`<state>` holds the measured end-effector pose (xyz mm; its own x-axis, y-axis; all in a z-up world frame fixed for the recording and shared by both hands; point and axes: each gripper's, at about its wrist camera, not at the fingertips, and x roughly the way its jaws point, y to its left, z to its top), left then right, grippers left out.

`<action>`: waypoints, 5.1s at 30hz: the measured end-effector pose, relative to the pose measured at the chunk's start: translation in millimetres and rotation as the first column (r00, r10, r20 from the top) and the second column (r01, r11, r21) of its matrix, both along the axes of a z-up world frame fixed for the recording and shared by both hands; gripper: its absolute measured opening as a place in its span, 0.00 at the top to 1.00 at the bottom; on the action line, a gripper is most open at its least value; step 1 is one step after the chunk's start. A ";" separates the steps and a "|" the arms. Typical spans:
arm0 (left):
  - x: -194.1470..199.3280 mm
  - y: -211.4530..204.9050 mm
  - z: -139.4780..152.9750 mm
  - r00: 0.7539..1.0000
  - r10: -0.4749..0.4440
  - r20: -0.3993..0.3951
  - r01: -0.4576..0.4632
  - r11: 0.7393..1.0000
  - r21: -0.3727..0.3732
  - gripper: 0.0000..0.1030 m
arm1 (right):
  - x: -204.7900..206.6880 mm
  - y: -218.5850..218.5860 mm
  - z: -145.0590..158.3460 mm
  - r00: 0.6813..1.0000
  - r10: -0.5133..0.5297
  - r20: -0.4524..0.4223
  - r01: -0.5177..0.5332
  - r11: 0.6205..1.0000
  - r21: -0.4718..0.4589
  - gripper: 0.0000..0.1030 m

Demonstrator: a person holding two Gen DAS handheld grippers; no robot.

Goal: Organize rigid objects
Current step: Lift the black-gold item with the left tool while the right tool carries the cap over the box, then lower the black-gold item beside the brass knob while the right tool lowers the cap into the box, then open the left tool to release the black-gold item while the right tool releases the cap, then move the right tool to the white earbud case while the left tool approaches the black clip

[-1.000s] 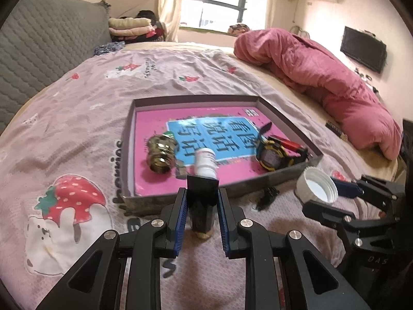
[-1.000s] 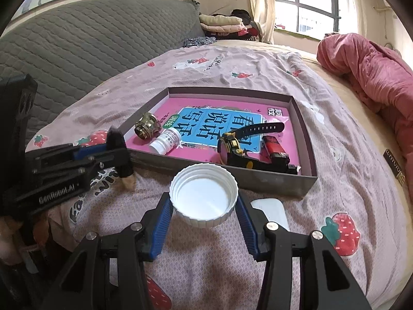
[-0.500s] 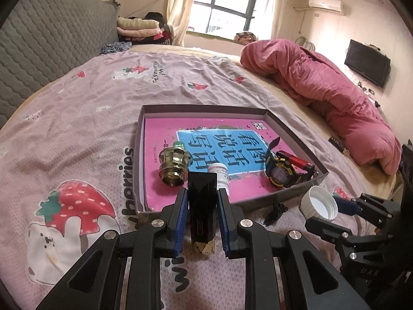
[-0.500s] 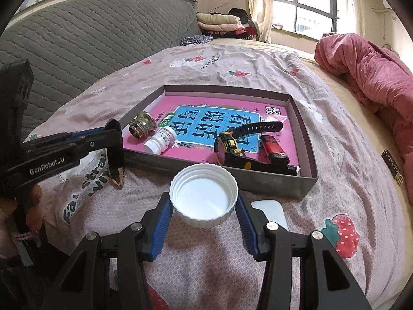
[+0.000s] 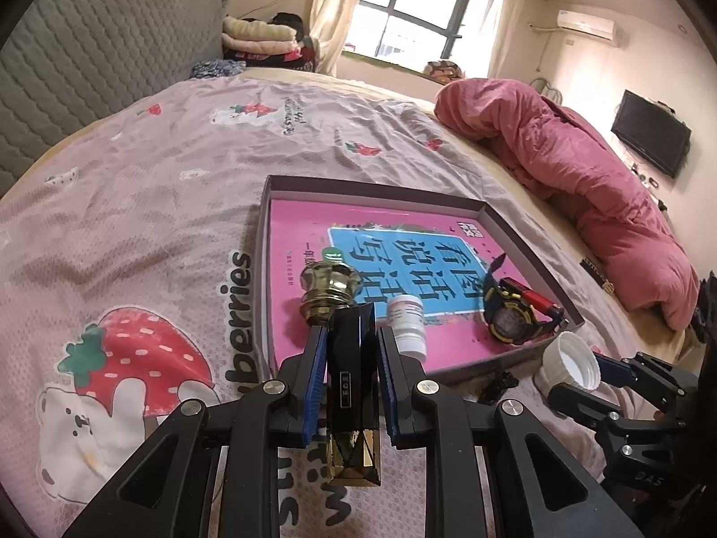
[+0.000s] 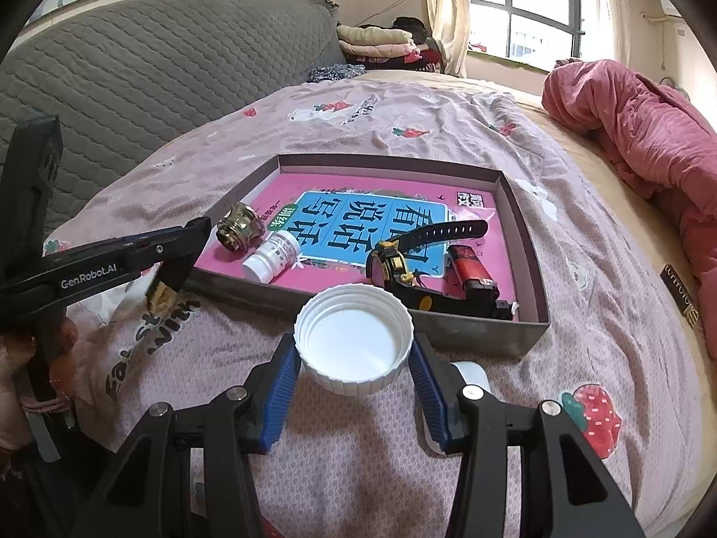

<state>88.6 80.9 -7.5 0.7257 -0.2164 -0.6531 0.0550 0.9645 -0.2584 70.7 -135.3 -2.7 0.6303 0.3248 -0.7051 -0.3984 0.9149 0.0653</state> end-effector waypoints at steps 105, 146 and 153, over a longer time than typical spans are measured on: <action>57.0 4.9 -28.6 0.998 -0.001 -0.068 0.003 0.999 0.036 0.78 | 89.0 57.3 -4.0 0.966 0.027 -0.257 -0.047 0.996 -0.074 0.51; -3.7 -4.9 13.2 0.999 -0.011 0.038 0.009 0.999 0.045 0.45 | 6.0 -58.9 29.6 0.988 -0.137 -0.070 0.140 0.989 0.040 0.49; -14.5 -21.2 15.4 0.999 -0.029 0.032 0.027 0.998 0.055 0.45 | -2.2 -66.5 28.4 0.988 -0.139 -0.074 0.143 0.989 0.046 0.49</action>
<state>74.1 59.7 7.9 0.7409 -0.2019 -0.6405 0.0899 0.9750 -0.2034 68.5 -201.9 25.7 0.6218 0.2733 -0.7339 -0.2586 0.9562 0.1369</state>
